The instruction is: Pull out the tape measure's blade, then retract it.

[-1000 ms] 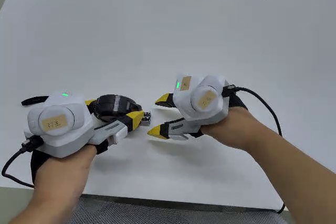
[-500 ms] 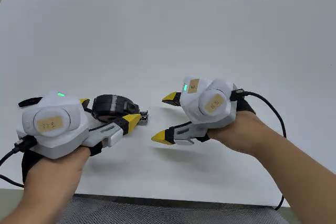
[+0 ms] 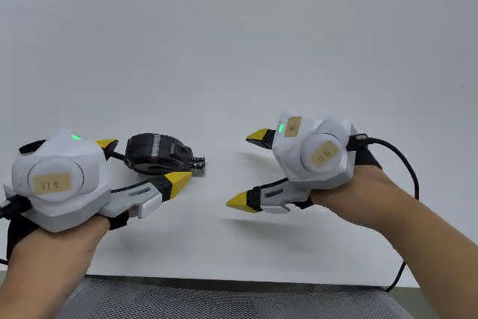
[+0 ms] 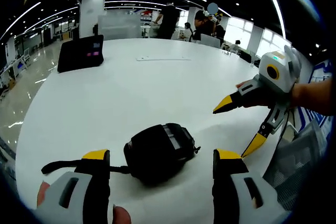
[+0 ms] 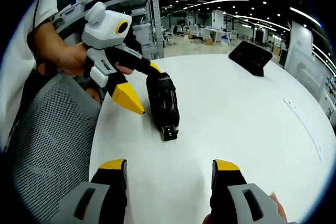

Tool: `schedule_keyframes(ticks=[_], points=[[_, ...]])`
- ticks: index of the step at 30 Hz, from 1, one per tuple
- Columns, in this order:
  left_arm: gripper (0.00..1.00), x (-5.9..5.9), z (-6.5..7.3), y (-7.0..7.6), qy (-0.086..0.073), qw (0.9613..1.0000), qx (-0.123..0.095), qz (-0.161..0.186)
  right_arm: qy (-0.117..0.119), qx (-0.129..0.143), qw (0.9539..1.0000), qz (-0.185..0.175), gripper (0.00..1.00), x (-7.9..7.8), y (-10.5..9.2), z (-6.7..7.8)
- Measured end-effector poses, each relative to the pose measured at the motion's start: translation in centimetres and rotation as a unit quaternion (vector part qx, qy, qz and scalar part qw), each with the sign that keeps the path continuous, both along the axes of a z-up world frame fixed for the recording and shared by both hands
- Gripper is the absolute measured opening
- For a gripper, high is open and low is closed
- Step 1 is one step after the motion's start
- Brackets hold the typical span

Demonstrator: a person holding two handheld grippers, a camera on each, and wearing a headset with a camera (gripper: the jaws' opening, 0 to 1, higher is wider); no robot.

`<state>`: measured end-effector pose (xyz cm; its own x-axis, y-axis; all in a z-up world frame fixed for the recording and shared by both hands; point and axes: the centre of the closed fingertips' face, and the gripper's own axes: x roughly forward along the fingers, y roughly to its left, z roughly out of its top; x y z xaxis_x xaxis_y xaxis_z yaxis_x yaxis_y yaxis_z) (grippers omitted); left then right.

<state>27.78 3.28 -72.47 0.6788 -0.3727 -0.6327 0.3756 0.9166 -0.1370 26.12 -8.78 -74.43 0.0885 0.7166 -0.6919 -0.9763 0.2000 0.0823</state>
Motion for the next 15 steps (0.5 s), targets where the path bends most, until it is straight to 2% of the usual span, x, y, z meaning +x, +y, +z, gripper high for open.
schedule_keyframes(ticks=[7, 15], points=[[0.81, -0.4, 0.5, 0.1, -0.007, 0.9995, 0.012, -0.028, 0.002, -0.001, 0.9999, -0.016, 0.71, -0.4, -1.4, 0.3], [0.82, -1.2, 0.8, 0.1, -0.008, 0.9984, 0.012, -0.055, 0.003, -0.001, 0.9996, -0.028, 0.77, -0.9, -3.0, 0.6]])
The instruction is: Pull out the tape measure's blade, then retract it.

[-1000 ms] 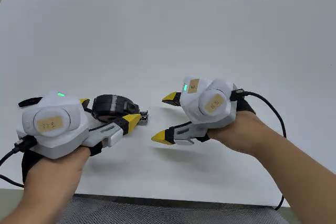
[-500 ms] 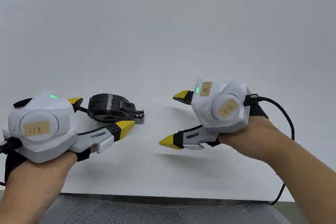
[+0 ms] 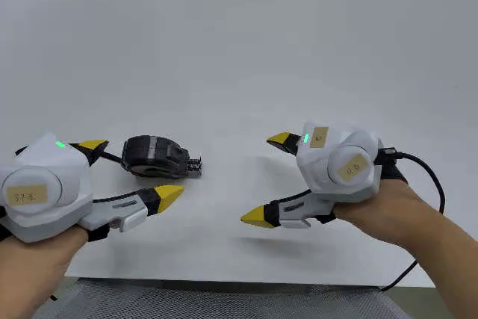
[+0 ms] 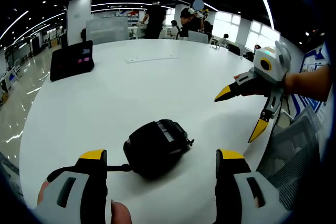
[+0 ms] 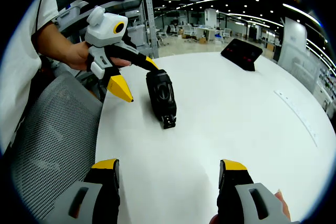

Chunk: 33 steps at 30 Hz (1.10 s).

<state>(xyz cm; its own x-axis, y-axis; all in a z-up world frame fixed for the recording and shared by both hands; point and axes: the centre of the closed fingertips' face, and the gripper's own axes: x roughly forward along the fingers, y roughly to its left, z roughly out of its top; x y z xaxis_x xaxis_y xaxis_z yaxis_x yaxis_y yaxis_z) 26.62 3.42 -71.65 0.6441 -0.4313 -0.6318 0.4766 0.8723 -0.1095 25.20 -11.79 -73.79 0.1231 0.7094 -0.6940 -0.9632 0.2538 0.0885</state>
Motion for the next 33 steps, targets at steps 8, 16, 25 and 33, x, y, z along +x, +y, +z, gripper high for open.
schedule_keyframes(ticks=[8, 16, 25, 33], points=[[0.84, -0.5, 0.7, 0.4, -0.009, 0.9997, 0.0, -0.023, 0.007, 0.014, 0.9996, -0.022, 0.8, -0.3, -1.5, 0.5], [0.88, -0.7, 0.9, 0.8, -0.012, 0.9992, 0.006, -0.037, 0.012, 0.027, 0.9985, -0.045, 0.82, -0.5, -2.6, 1.1], [0.88, -1.4, 0.5, 2.0, -0.011, 0.9982, 0.025, -0.053, 0.018, 0.028, 0.9976, -0.061, 0.84, -1.3, -4.0, 1.3], [0.89, -2.1, 0.4, 2.6, -0.008, 0.9971, 0.037, -0.065, 0.02, 0.023, 0.997, -0.071, 0.85, -1.7, -5.4, 1.4]])
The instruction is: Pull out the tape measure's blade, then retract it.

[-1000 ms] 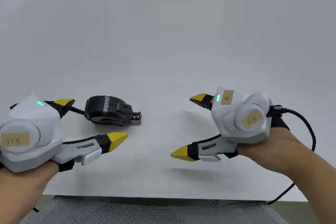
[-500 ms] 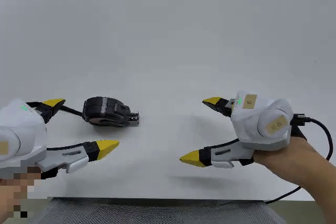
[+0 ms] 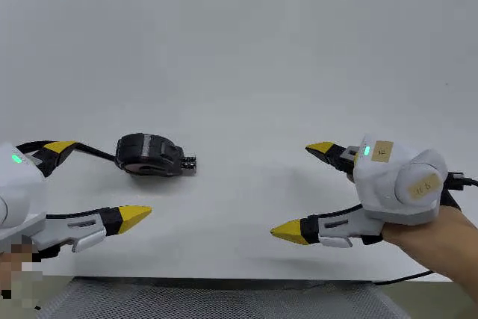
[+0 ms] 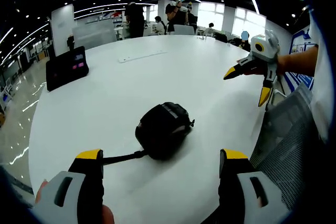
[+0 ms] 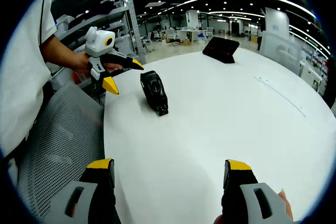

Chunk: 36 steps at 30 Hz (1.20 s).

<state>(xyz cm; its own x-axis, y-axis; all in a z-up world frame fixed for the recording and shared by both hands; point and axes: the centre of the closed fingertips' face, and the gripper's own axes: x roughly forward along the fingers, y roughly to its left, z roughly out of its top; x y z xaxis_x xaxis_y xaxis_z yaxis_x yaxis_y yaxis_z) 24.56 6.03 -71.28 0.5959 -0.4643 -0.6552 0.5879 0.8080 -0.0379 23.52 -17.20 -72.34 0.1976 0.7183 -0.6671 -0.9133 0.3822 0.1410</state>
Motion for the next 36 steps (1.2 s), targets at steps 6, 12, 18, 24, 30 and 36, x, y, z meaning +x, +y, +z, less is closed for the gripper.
schedule_keyframes(ticks=[6, 12, 18, 24, 30, 36], points=[[0.91, -0.3, 0.2, -0.1, -0.006, 0.9999, 0.001, -0.012, 0.001, -0.002, 1.0, -0.005, 0.88, -0.3, -0.8, 0.2], [0.94, -0.8, 0.7, -0.3, -0.009, 0.9995, -0.012, -0.026, 0.0, -0.003, 1.0, -0.007, 0.9, -0.5, -1.2, 0.2], [0.99, -0.8, 1.0, 0.1, -0.016, 0.9994, -0.012, -0.03, 0.0, 0.0, 1.0, -0.009, 0.9, -0.8, -1.4, 0.5], [0.99, -1.1, 1.4, -0.1, -0.013, 0.9988, -0.025, -0.039, -0.002, 0.0, 0.9999, -0.012, 0.91, -0.9, -1.8, 0.7], [0.99, -1.4, 1.7, -0.3, -0.011, 0.9982, -0.027, -0.053, -0.002, -0.001, 0.9998, -0.018, 0.91, -0.9, -2.6, 0.9], [0.99, -1.8, 1.6, -0.6, -0.004, 0.997, -0.024, -0.073, -0.001, -0.008, 0.9997, -0.023, 0.91, -1.1, -3.4, 0.9]])
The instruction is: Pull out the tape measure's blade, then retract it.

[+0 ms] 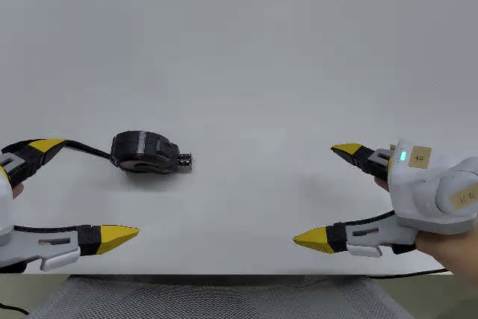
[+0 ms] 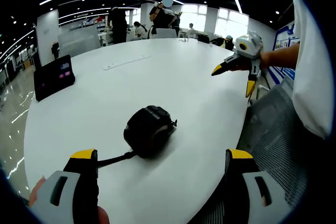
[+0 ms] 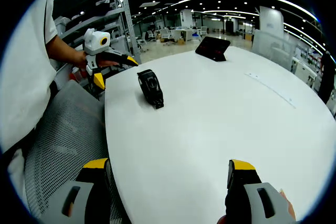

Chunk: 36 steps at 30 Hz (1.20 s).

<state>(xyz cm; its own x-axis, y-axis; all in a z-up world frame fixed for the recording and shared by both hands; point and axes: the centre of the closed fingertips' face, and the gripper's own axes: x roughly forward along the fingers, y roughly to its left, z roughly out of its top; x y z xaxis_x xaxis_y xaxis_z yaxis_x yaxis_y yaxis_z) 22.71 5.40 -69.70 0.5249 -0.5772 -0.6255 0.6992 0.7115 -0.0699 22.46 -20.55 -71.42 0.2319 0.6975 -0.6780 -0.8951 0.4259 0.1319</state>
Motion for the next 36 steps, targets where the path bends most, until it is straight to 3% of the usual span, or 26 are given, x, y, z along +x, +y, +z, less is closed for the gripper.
schedule_keyframes(ticks=[5, 13, 30, 31, 33, 36], points=[[0.99, -0.6, -0.4, -0.2, 0.005, 0.9998, 0.008, -0.016, 0.001, -0.005, 1.0, -0.001, 0.91, -0.4, -0.5, -0.1], [0.99, -0.9, -0.4, -0.1, 0.013, 0.9997, 0.003, -0.021, 0.009, -0.001, 0.9999, -0.007, 0.94, -0.8, -1.1, -0.3], [0.99, -0.7, -0.6, 0.2, 0.008, 0.9998, 0.01, -0.017, 0.015, -0.008, 0.9998, -0.01, 0.95, -1.1, -1.4, -0.9], [0.99, -1.1, -0.7, 0.0, 0.023, 0.9995, 0.002, -0.022, 0.014, -0.007, 0.9998, -0.011, 0.95, -1.1, -1.4, -0.9], [0.99, -1.0, -0.8, 0.2, 0.016, 0.9997, 0.008, -0.02, 0.015, -0.008, 0.9998, -0.011, 0.95, -1.1, -1.4, -0.9], [0.99, -1.2, -1.0, 0.2, 0.024, 0.9995, 0.006, -0.019, 0.015, -0.007, 0.9998, -0.011, 0.95, -1.2, -1.4, -0.9]])
